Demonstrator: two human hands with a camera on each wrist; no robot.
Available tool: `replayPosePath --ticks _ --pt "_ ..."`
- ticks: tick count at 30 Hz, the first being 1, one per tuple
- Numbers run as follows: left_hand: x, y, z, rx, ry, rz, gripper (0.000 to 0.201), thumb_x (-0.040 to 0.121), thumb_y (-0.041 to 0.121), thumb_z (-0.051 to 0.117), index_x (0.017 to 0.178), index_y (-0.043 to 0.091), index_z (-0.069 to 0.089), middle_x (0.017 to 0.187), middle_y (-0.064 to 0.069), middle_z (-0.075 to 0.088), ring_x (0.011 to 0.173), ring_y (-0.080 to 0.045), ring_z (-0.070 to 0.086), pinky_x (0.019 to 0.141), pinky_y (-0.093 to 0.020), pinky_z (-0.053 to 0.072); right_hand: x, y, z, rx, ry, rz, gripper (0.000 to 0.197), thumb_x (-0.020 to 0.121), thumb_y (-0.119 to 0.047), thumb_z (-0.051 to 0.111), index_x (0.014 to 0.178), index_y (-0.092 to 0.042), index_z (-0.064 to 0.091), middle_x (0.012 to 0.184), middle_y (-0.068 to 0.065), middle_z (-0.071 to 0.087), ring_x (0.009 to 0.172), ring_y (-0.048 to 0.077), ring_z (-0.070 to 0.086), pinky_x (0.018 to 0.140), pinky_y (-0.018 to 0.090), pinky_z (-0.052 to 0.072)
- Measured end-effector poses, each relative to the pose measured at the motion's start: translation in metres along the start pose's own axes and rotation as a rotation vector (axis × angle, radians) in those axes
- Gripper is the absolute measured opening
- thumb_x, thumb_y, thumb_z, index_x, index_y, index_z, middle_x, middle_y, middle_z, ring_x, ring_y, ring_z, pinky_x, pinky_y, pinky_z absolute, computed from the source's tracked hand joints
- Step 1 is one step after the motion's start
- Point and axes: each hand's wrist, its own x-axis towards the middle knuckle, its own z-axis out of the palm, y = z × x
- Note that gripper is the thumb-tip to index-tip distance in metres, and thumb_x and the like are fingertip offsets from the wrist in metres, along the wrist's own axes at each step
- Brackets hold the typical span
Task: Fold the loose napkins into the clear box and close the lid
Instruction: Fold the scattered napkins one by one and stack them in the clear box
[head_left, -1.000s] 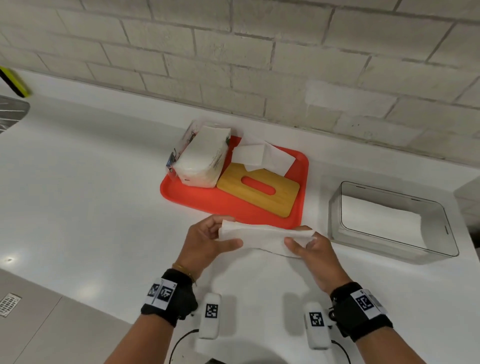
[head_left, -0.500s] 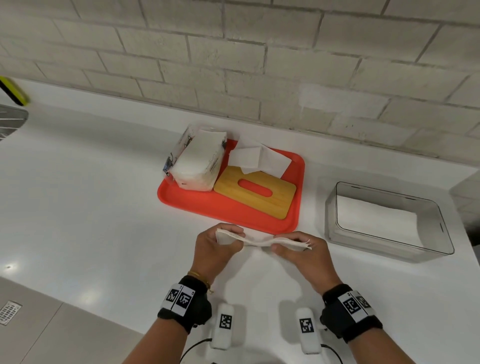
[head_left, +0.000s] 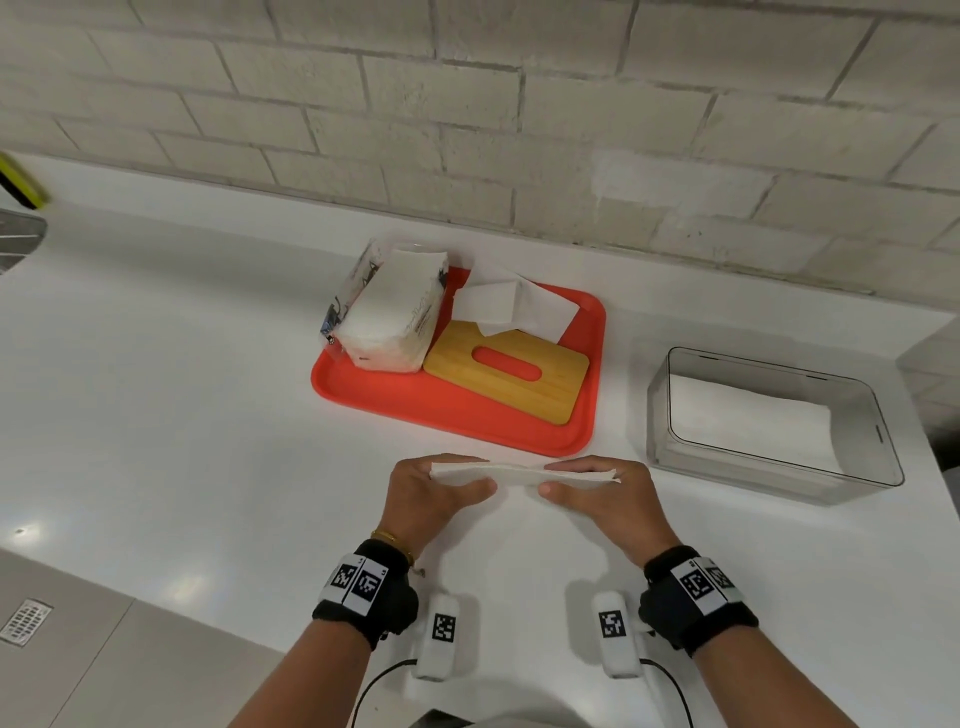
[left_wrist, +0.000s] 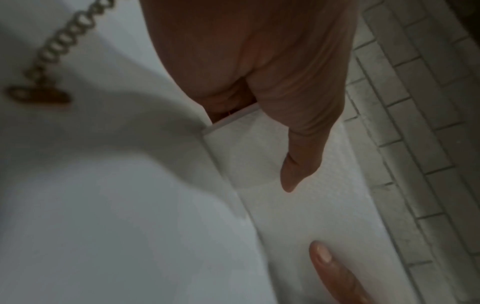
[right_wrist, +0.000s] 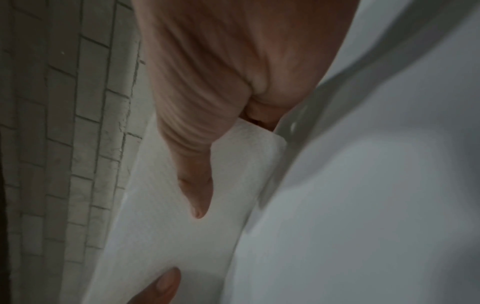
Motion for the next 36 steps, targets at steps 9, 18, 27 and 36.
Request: replayPosePath --ticks 9,18,27,36 --pt "0.008 0.002 -0.003 -0.028 -0.008 0.048 0.028 0.075 -0.007 0.071 0.079 0.019 0.083 0.089 -0.012 0.080 0.075 -0.021 0.063 0.072 -0.033 0.048 0.013 -0.001 -0.004 0.035 0.007 -0.007 0.028 0.067 -0.009 0.096 0.091 -0.009 0.082 0.094 0.009 0.081 0.085 0.018 0.074 0.080 0.030 0.059" --pt "0.016 0.003 0.007 -0.032 0.005 0.059 0.028 0.080 -0.009 0.073 0.079 0.018 0.081 0.082 -0.005 0.079 0.073 -0.017 0.070 0.069 -0.032 0.056 0.018 -0.002 -0.005 -0.012 0.021 0.029 0.027 0.067 -0.012 0.097 0.088 -0.006 0.081 0.090 0.009 0.081 0.082 0.017 0.074 0.076 0.026 0.057" --pt "0.023 0.014 0.003 0.026 -0.101 0.074 0.017 0.082 0.003 0.084 0.093 0.015 0.082 0.080 -0.001 0.080 0.069 -0.010 0.071 0.063 -0.023 0.058 0.003 -0.042 -0.042 -0.148 0.053 0.033 0.020 0.080 -0.025 0.089 0.098 -0.019 0.083 0.096 -0.007 0.082 0.093 0.010 0.078 0.083 0.024 0.059" --pt "0.020 0.036 0.045 -0.085 -0.243 0.014 0.018 0.089 0.005 0.079 0.107 0.007 0.077 0.093 -0.017 0.079 0.079 -0.029 0.077 0.062 -0.033 0.059 -0.017 -0.081 -0.194 -0.044 0.490 0.063 0.019 0.084 -0.015 0.083 0.102 -0.011 0.078 0.101 0.003 0.080 0.098 0.016 0.077 0.097 0.034 0.056"
